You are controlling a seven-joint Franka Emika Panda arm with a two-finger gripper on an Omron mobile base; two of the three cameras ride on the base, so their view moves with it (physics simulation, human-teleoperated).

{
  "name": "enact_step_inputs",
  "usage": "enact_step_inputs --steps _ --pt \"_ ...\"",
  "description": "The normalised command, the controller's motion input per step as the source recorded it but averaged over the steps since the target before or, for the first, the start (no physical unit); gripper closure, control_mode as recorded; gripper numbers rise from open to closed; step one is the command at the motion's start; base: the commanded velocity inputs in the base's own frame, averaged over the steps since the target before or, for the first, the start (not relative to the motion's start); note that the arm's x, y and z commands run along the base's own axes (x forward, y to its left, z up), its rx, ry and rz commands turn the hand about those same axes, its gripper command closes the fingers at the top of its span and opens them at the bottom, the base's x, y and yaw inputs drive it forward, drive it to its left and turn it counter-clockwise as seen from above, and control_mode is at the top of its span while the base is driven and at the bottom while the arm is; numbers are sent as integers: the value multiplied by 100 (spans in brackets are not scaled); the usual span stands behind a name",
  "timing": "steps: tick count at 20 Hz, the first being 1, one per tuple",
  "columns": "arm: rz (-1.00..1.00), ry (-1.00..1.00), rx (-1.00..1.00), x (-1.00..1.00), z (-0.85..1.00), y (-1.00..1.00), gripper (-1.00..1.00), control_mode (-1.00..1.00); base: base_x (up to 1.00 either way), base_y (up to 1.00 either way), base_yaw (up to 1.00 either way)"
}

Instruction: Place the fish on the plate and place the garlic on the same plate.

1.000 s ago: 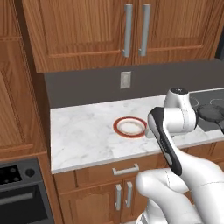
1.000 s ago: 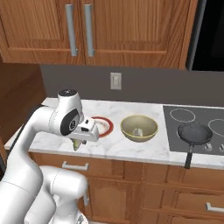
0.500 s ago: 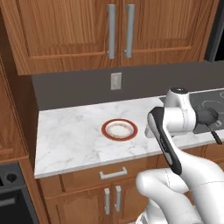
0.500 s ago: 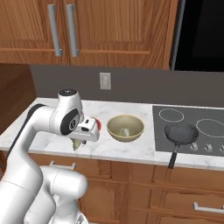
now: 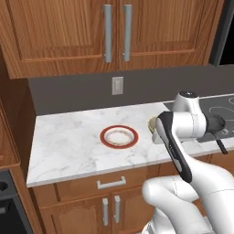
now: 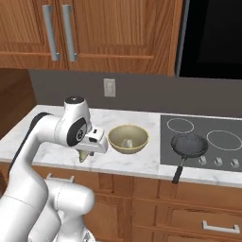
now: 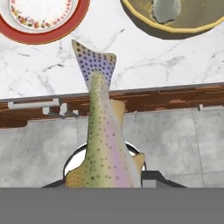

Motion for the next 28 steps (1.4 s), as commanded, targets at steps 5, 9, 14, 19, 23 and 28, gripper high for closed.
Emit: enact_step_inputs --steps 5,9,14,19,23,28 --pt "0 0 0 0 0 0 100 100 28 22 11" --pt "0 0 0 0 0 0 100 100 43 24 7" --pt "0 0 0 0 0 0 100 100 54 22 0" --pt "0 0 0 0 0 0 100 100 44 27 0" --pt "0 0 0 0 0 0 100 100 36 37 0" --pt "0 0 0 0 0 0 100 100 35 40 -1"
